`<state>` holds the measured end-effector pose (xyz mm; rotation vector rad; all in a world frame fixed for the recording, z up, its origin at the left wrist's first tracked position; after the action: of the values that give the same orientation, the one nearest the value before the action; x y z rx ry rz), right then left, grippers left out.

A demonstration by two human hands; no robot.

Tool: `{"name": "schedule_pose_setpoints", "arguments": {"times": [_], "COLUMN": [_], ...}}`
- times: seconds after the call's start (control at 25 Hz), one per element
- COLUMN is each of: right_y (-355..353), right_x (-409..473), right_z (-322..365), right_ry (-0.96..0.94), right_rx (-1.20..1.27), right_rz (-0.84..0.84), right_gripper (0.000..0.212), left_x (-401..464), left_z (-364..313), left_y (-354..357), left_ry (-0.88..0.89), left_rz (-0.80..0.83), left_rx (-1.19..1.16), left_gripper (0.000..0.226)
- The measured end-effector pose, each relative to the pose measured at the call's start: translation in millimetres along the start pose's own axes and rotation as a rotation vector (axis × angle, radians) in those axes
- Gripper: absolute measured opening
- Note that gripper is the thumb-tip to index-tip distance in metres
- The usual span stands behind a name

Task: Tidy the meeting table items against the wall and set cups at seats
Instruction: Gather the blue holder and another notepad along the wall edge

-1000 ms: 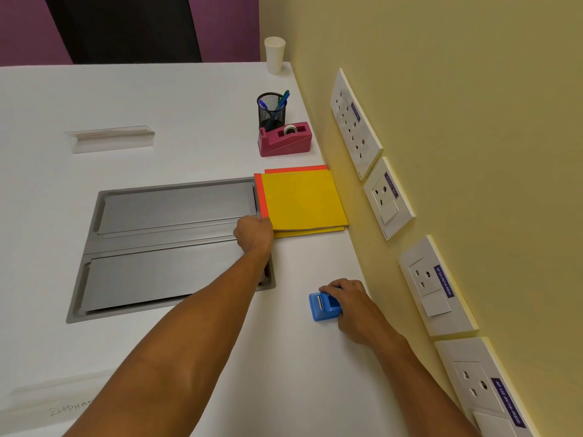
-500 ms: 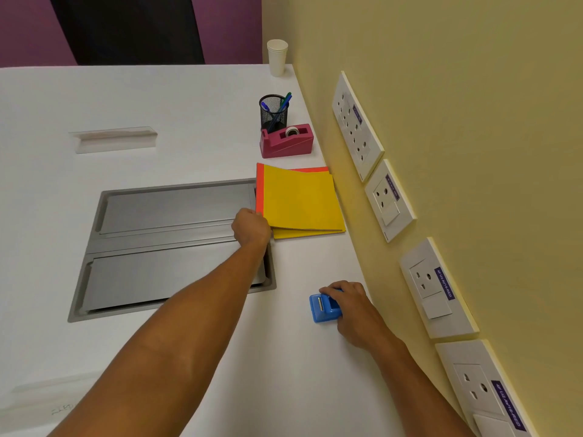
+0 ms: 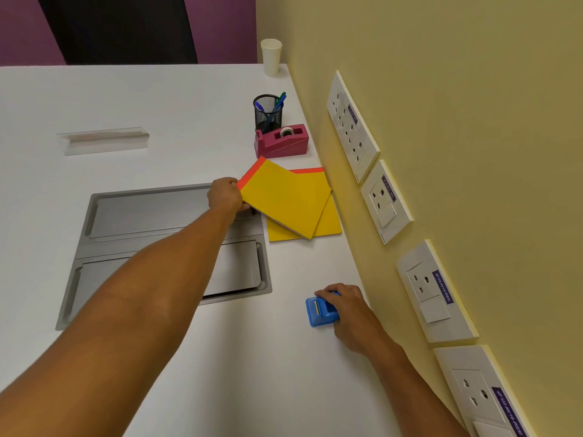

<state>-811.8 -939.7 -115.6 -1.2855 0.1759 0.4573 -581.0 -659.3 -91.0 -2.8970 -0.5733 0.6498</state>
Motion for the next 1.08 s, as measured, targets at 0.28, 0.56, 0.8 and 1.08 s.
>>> {"name": "schedule_pose_setpoints", "arguments": {"times": [0.28,0.56,0.8,1.08], "right_y": [-0.5,0.7,1.3,5.3], "right_x": [-0.5,-0.7,-2.0,2.3], "right_z": [-0.9,-3.8,-2.5,-5.7], "right_ry": [-0.013,-0.017,-0.013,-0.023], "right_rx": [0.007,0.025,0.024,0.023], "right_rz": [-0.003,-0.011,-0.017,-0.029], "right_gripper": [0.076,0.077,0.079,0.081], "left_x": [12.4,-7.9,-21.5,-4.2], "left_z": [-21.9,11.8,22.6,7.0], "left_y": [10.5,33.7,35.3,56.5], "left_ry": [0.323,-0.056,0.201,0.268], "left_rz": [0.052,0.155,0.263,0.16], "left_rx": [0.45,-0.295,0.092,0.199], "left_gripper": [0.033,0.085,0.064,0.053]}}
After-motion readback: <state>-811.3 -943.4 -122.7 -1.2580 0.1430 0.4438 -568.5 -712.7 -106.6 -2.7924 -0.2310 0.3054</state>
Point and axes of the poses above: each hand's wrist, its own x-axis towards the middle knuckle, its own y-axis out of the palm, z = x × y, the point moved 4 cm from there along x, towards the middle knuckle, and after that the axes turned 12 degrees about -x, right-handed, at the moved point
